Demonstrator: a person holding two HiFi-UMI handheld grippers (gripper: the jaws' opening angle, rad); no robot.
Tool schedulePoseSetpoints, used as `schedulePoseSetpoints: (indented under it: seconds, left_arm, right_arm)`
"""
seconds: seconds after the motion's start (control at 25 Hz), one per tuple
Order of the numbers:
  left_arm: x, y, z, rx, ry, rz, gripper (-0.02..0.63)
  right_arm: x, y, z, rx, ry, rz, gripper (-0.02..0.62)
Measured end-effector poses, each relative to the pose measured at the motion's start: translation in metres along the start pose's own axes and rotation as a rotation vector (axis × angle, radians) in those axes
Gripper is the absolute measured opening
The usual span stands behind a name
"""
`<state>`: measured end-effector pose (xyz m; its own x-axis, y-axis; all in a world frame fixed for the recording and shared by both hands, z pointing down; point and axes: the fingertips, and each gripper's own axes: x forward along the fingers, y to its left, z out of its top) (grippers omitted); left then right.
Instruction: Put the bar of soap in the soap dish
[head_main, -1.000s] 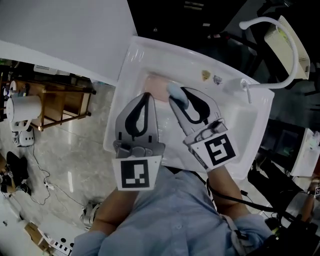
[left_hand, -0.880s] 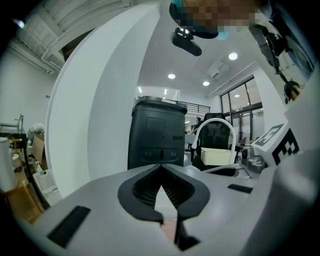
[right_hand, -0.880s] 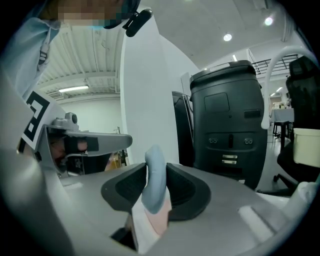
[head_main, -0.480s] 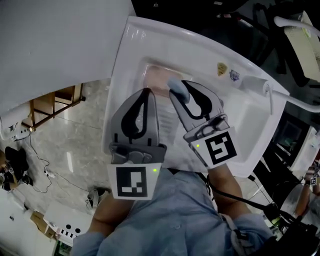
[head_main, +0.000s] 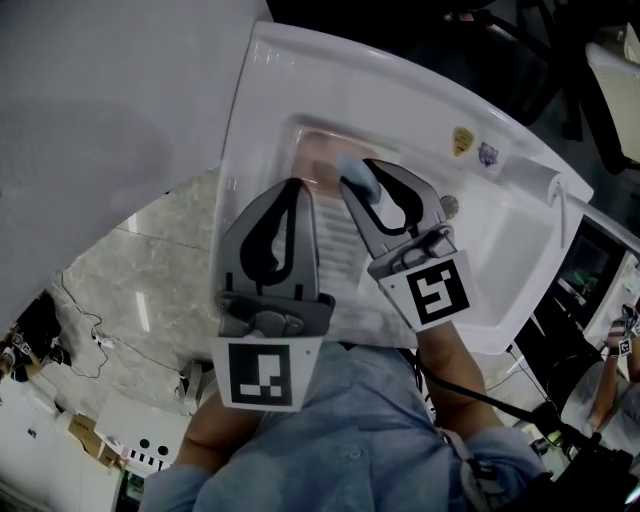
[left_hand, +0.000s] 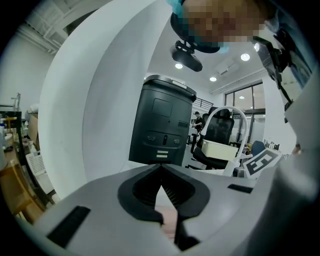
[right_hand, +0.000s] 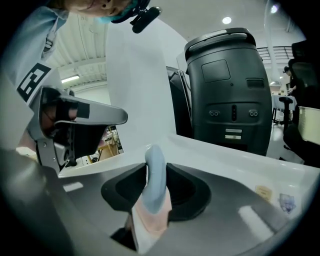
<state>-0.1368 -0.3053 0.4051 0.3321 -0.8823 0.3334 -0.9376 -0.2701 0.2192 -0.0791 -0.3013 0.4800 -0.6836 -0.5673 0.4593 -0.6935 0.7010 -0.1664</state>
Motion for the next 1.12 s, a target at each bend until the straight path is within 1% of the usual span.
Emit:
schedulePoseSetpoints:
  seconds: [0.28,0.56,0.76,0.88,1.0,1.12]
  left_arm:
    - [0.007,0.013,-0.012,-0.016,0.030,-0.003,0.006]
    - [0.012,0.025,-0.018,-0.029,0.045,-0.008,0.006]
    - [0.014,0.031,-0.023,-0.035,0.055,-0.011,0.006]
    - [0.014,0.032,-0.025,-0.032,0.062,-0.014,0.006]
    - [0.016,0.032,-0.025,-0.032,0.064,-0.015,0.006]
    - [0.017,0.031,-0.024,-0.035,0.062,-0.015,0.006]
  right_arm:
    - [0.016,-0.001,-0.017,-0.005,0.042,-0.006,0.121]
    - [0.031,-0.002,-0.034,-0.073,0.101,-0.031,0.121]
    - [0.039,-0.003,-0.051,-0.148,0.174,-0.063,0.123]
    - [0.042,-0.005,-0.054,-0.170,0.180,-0.078,0.123]
    - [0.045,-0.003,-0.055,-0.192,0.196,-0.064,0.125]
    - [0.046,0.004,-0.057,-0.208,0.214,-0.032,0.130]
